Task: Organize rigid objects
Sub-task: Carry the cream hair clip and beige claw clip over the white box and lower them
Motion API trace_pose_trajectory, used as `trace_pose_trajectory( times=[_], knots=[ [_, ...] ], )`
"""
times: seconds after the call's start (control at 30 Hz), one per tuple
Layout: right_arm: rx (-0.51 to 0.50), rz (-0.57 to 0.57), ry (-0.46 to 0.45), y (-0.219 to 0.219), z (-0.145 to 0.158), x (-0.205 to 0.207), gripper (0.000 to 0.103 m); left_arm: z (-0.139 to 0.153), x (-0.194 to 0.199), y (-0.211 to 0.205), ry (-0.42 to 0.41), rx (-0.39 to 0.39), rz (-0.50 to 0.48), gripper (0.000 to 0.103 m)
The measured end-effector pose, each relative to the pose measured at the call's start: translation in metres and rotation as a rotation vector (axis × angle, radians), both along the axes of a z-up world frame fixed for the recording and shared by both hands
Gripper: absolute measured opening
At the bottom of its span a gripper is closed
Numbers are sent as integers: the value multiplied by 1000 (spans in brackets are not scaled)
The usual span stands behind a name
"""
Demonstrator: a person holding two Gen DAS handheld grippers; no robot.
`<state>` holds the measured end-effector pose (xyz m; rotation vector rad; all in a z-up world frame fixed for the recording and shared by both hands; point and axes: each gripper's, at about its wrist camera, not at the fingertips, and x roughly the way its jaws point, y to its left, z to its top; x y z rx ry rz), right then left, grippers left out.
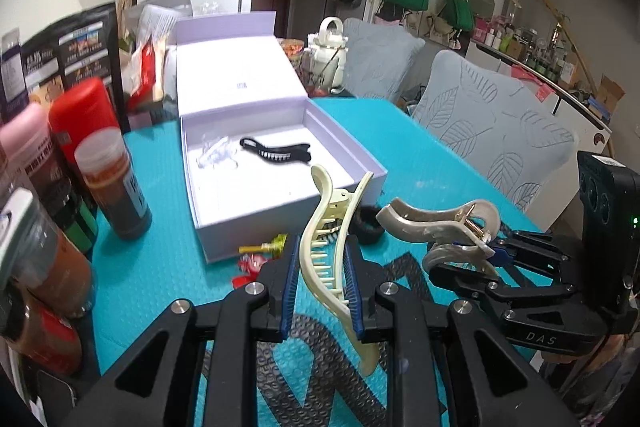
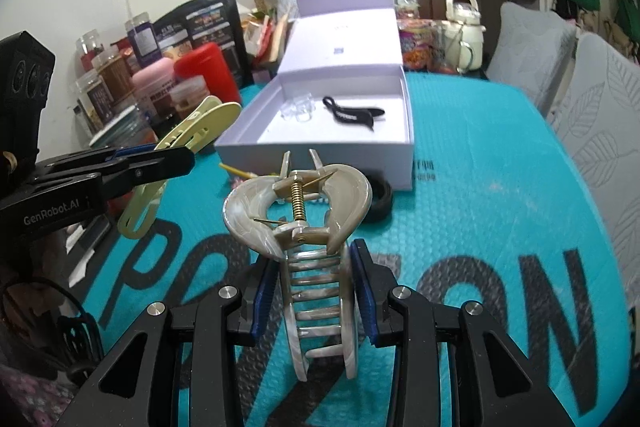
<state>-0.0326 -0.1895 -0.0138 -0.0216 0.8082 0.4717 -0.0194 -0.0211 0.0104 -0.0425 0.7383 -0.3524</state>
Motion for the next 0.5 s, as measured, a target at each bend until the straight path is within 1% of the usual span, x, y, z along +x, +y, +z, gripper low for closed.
trace_pose_trajectory(
  times=[0.1, 0.33, 0.5],
  knots=[
    [-16, 20, -24, 3, 10, 3, 36, 10, 3, 1, -26, 12, -6, 22],
    [-37, 47, -77, 14, 31, 14, 36, 28, 16, 7, -71, 44, 16, 22],
    [-33, 77, -97, 23, 43, 25, 36, 37, 29, 11, -89, 44, 22, 22]
  ],
)
